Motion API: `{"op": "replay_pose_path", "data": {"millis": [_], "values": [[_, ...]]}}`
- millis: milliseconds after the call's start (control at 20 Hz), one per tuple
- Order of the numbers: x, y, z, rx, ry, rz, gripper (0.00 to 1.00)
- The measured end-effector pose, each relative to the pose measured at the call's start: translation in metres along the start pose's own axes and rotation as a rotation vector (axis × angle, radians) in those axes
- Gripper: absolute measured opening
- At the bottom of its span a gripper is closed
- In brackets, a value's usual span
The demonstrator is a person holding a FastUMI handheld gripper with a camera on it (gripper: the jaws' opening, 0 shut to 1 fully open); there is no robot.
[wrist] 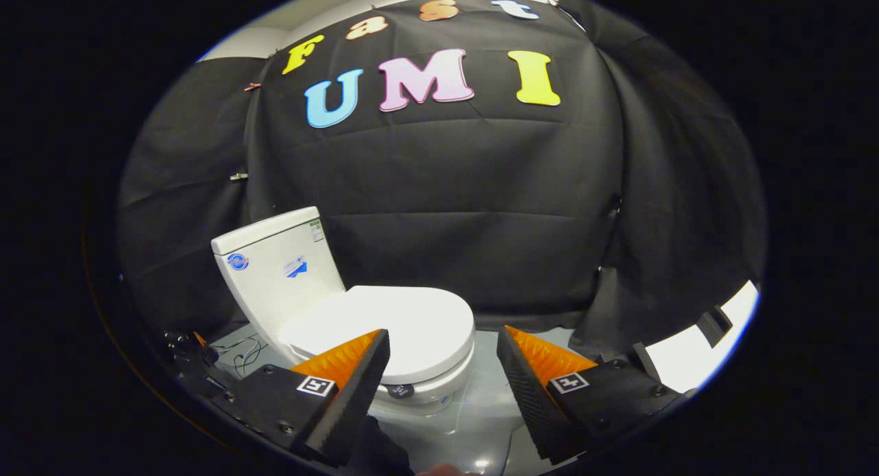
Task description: Open the toilet lid.
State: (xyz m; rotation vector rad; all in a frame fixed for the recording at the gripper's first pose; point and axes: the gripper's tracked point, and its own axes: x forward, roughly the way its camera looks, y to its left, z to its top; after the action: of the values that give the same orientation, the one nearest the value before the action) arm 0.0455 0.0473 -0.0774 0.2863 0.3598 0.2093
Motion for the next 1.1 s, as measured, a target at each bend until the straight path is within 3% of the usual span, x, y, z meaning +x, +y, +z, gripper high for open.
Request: {"op": "replay_pose_path", "data": {"millis": [100,300,600,750,850,1100], "values": [[0.011,-0.009,-0.009,0.015,0.04,-0.022,0.98],[0.034,0.004,-0.034,0.092,0.171,0.037,0.97],[0.069,0.01,-0.087,0.182,0.362,0.022,0.97],[0.079,0.012,-0.118,0.18,0.449,0.015,0.97],[0.086,-0.001,-0.134,0.141,0.471,-0.032,0.97],[0.088,0.031,-0.176,0.238,0.594,0.072,0.97]]}}
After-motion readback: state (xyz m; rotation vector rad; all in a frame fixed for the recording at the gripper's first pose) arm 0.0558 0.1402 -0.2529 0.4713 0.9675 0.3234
